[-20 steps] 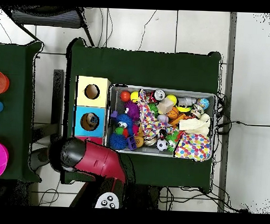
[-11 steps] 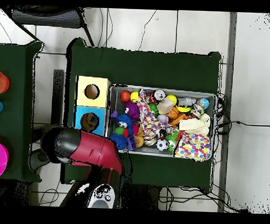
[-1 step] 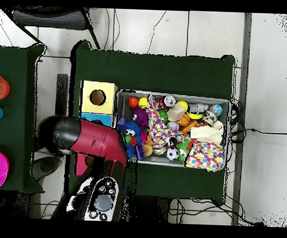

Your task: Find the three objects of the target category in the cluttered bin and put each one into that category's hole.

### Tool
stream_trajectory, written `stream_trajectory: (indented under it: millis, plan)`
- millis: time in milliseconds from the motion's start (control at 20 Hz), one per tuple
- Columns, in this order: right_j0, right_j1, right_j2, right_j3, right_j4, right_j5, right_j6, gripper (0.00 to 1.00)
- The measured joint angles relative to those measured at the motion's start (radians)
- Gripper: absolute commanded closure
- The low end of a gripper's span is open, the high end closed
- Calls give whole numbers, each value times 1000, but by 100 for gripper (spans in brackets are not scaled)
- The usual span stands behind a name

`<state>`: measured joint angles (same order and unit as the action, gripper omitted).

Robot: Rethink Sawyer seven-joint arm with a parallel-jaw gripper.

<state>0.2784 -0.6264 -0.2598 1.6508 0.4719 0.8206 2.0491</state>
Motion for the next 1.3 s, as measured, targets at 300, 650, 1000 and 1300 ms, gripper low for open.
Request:
stream_trajectory:
  millis: [300, 650, 1000, 1300]
  plan:
    - [11, 33, -9, -56, 0, 0, 15, 100]
    - [45, 43, -34, -73, 0, 0, 34, 100]
    - [69, 31, -62, -63, 0, 0, 37, 100]
    - [70, 10, -83, -39, 0, 0, 37, 100]
